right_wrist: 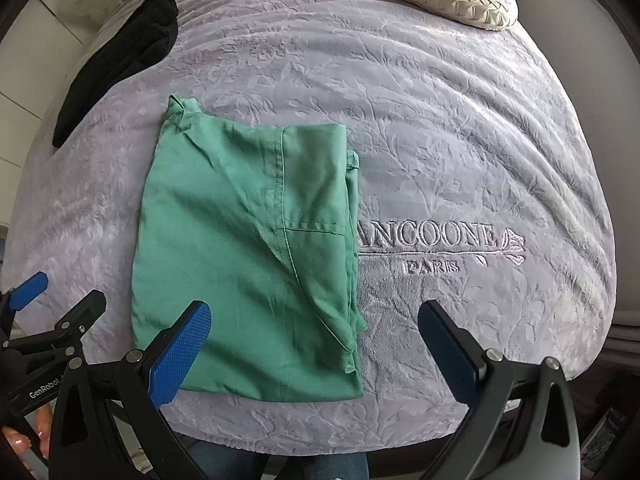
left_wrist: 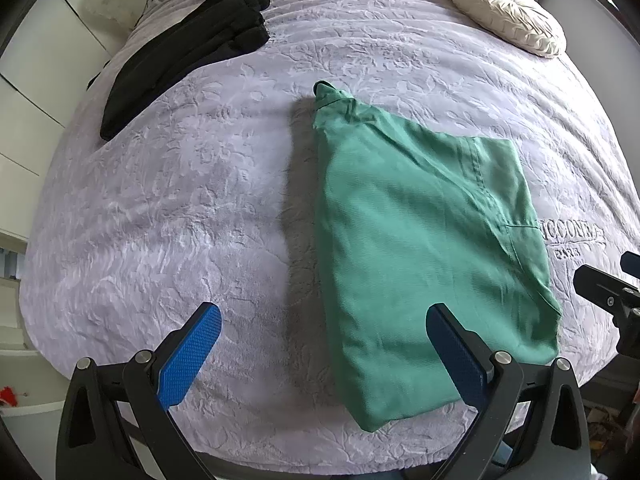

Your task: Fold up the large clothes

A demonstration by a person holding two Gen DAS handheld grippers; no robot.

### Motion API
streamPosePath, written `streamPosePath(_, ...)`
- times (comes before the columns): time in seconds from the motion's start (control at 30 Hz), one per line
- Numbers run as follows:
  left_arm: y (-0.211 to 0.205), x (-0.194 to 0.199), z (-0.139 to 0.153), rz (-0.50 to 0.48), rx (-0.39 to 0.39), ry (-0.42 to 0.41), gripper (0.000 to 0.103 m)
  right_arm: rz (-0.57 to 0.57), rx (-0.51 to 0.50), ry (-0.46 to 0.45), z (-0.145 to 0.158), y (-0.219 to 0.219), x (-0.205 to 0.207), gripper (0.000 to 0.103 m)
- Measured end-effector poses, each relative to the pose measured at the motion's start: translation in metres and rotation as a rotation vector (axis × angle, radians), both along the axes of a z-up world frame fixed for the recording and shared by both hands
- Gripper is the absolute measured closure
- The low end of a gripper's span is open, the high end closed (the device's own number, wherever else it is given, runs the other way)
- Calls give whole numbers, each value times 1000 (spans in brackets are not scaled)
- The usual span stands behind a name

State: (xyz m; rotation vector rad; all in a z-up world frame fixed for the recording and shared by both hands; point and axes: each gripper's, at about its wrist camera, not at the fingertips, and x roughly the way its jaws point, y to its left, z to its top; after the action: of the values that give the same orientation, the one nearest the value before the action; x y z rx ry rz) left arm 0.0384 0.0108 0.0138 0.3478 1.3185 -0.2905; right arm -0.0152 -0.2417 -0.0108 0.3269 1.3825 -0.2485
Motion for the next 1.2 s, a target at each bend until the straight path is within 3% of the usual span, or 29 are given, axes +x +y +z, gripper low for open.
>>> streamPosePath(1.2, -2, -4, 0, 0, 0, -4, 0, 1, -5, -1, 1, 1, -4, 0)
